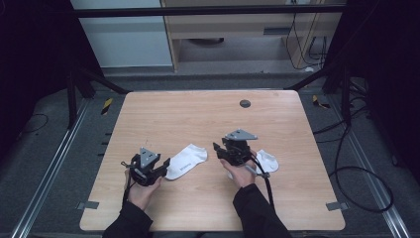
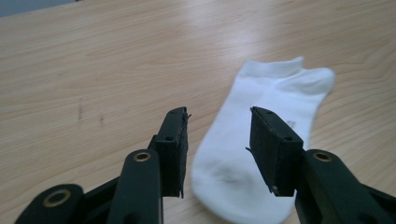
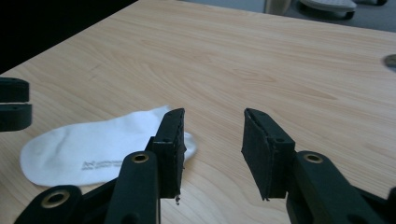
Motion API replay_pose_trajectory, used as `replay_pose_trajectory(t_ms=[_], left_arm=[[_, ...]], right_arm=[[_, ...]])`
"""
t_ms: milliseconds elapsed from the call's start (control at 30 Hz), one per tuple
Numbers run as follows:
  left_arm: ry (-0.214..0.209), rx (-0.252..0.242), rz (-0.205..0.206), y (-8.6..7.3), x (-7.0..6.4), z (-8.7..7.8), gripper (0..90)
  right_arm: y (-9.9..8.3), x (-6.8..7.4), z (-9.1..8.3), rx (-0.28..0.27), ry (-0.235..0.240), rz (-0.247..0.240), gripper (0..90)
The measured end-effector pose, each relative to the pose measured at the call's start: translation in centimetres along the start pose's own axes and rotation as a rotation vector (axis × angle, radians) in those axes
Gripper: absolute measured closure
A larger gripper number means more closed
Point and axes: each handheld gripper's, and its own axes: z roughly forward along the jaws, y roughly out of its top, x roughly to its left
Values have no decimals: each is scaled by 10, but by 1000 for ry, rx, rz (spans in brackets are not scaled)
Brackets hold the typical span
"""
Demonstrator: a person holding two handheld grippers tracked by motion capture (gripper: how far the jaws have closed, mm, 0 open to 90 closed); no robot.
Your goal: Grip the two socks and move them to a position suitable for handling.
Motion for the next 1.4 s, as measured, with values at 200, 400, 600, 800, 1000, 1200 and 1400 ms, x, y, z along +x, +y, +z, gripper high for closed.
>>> replay_pose_trajectory(t_ms=[200,400,600,800,1000,1200,1400], left_arm=[[-73,-17,10,14,-29,7,570],[-143,0,39,23,-67,28,574],[-184,-2,70,31,-93,38,577],[-215,5,86,35,-116,47,582],[-233,22,96,34,-134,59,575],[-249,35,95,32,-147,70,565],[-254,59,94,29,-155,78,564]], right_arm=[[-9,-35,-28,12,-43,-4,584],[-25,-67,-52,23,-80,6,581],[-41,-90,-68,33,-101,9,575],[-55,-110,-79,45,-112,11,571],[-66,-123,-81,68,-114,27,584],[-74,-133,-72,106,-134,29,596],[-80,-139,-65,142,-133,46,620]])
